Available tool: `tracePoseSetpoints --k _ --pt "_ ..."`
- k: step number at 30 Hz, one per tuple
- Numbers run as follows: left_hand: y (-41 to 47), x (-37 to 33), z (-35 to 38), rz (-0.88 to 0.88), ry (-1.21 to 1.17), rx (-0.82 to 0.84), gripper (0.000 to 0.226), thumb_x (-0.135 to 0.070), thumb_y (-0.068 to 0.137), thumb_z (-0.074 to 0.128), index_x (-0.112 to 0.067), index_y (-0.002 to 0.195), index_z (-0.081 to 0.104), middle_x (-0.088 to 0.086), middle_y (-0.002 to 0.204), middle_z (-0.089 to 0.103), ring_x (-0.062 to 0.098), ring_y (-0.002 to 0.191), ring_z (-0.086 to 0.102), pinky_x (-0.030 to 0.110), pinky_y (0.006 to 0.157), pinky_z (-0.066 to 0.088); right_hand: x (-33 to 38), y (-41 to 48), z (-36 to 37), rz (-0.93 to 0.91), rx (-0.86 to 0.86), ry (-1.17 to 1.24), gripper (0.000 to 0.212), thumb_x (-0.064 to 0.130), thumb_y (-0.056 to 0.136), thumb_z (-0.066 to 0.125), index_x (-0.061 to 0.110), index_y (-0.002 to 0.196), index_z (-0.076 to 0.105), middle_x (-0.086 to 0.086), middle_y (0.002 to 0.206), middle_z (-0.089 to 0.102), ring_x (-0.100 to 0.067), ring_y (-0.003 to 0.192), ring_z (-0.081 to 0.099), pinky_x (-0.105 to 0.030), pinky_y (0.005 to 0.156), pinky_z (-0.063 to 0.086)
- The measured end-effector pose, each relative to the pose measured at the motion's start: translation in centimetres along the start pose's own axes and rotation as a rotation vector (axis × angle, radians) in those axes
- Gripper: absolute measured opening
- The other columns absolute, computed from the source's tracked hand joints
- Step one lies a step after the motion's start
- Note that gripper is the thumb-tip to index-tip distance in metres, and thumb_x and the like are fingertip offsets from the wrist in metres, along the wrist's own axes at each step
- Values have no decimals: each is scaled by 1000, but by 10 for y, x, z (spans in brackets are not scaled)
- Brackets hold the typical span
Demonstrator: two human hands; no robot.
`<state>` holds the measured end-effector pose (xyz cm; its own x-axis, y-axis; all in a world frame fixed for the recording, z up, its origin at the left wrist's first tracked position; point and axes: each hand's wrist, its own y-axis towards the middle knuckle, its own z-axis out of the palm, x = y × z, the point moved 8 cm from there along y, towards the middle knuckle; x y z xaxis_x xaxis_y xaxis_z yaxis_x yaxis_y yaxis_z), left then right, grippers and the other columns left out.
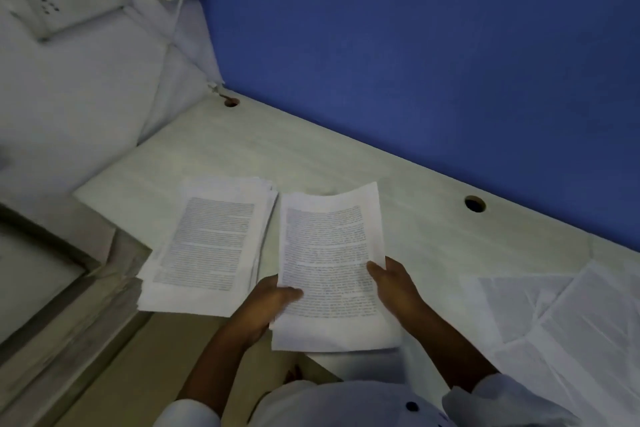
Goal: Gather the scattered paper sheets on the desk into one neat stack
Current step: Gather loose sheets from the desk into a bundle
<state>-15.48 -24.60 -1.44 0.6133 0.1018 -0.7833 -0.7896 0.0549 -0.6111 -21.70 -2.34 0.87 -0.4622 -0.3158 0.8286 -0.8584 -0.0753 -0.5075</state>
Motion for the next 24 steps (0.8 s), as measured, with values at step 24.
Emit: tracePoseSetpoints --k 24 --pt "-17 -34 -235 206 640 -813 28 -17 93 55 -5 117 64 12 124 63 30 116 59 35 97 44 17 45 164 202 429 -101 19 16 94 58 10 112 61 -14 98 69 -23 77 66 -35 66 54"
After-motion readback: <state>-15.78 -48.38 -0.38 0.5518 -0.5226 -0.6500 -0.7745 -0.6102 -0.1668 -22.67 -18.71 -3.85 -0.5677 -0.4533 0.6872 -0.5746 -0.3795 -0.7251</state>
